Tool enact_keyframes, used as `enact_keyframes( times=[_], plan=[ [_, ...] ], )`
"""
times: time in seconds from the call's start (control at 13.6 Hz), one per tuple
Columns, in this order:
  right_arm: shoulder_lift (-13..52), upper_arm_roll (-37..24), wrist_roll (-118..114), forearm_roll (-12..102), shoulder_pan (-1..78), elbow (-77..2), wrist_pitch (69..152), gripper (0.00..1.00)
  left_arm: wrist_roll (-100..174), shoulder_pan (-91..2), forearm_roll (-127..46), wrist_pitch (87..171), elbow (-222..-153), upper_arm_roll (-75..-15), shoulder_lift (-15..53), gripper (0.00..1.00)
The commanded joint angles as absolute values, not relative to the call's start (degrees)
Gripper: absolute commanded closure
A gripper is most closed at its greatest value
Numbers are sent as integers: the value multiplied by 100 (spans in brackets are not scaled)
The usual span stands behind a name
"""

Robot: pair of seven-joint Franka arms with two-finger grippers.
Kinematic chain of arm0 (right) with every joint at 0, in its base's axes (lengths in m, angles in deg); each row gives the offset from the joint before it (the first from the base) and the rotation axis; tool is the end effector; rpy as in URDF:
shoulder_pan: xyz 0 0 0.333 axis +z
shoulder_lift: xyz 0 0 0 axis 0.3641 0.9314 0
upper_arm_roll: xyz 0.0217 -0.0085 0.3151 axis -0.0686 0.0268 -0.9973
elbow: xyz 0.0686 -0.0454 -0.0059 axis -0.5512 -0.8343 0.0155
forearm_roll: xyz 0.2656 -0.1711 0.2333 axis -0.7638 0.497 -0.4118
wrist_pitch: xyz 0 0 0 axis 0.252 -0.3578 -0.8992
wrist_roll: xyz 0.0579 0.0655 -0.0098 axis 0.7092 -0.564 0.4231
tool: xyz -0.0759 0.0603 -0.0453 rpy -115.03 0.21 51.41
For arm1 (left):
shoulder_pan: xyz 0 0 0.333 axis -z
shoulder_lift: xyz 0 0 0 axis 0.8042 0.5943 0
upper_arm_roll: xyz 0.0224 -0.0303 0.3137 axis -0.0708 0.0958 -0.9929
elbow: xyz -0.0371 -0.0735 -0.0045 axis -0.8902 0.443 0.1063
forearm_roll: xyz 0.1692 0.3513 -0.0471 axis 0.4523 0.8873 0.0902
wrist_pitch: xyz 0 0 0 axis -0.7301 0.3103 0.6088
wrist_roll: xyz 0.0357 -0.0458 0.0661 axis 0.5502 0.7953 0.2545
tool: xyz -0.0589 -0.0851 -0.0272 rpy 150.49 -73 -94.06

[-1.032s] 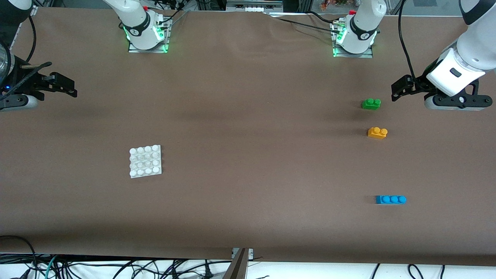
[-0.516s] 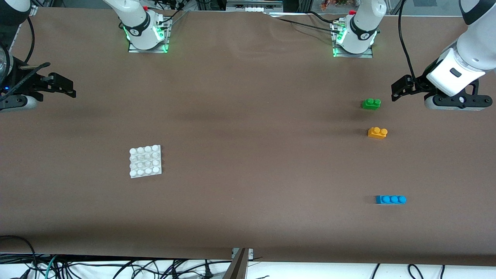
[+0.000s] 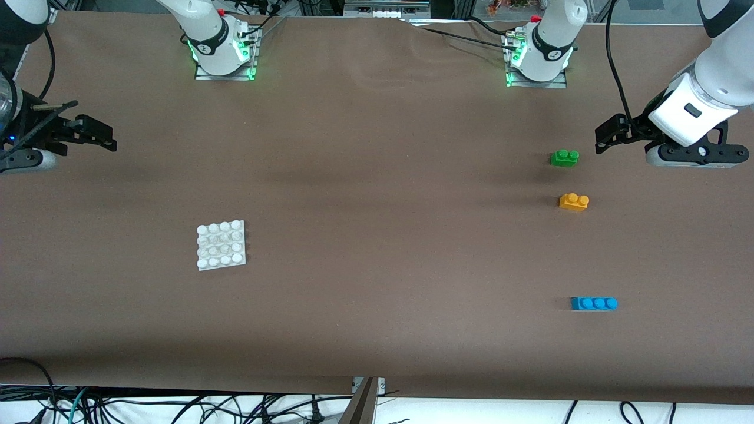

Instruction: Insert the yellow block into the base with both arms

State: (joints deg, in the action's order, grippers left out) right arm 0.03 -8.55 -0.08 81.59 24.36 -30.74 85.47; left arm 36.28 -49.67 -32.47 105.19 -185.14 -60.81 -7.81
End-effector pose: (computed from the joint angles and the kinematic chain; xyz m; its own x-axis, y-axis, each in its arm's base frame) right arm 0.5727 -0.0045 0.5646 0.9886 0.1076 -0.1055 0.1073 -0.9942 -0.0085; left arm 0.5463 -0.0606 0.5786 0.9983 -0.0045 -0.0581 -0.0039 -0.9999 0.0095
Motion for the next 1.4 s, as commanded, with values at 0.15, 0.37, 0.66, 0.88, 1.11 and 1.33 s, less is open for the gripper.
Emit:
enact_keyframes(
  times=[0.15, 0.37, 0.66, 0.88, 1.11, 1.33],
  plan=[
    [701, -871, -95, 8110, 2407, -3888, 10305, 1, 3634, -4949, -3358, 10438, -18406, -6115, -737, 0],
    [1149, -897, -278, 8013, 2425, -4566, 11765, 1, 3634, -4949, -3358, 10438, -18406, -6115, -737, 0],
    [1948, -1045, -798, 7593, 2443, -4577, 12462, 1, 3634, -4949, -3358, 10438, -18406, -6115, -737, 0],
    [2564, -1204, -807, 7512, 2460, -4585, 13200, 1, 3634, -4949, -3358, 10438, -18406, -6115, -737, 0],
    [2759, -1284, -887, 7468, 2469, -4577, 13483, 1, 3634, -4949, -3358, 10438, -18406, -6115, -737, 0],
    [2794, -1275, -667, 7468, 2469, -4577, 13518, 1, 3634, -4949, -3358, 10438, -18406, -6115, -737, 0]
  ],
)
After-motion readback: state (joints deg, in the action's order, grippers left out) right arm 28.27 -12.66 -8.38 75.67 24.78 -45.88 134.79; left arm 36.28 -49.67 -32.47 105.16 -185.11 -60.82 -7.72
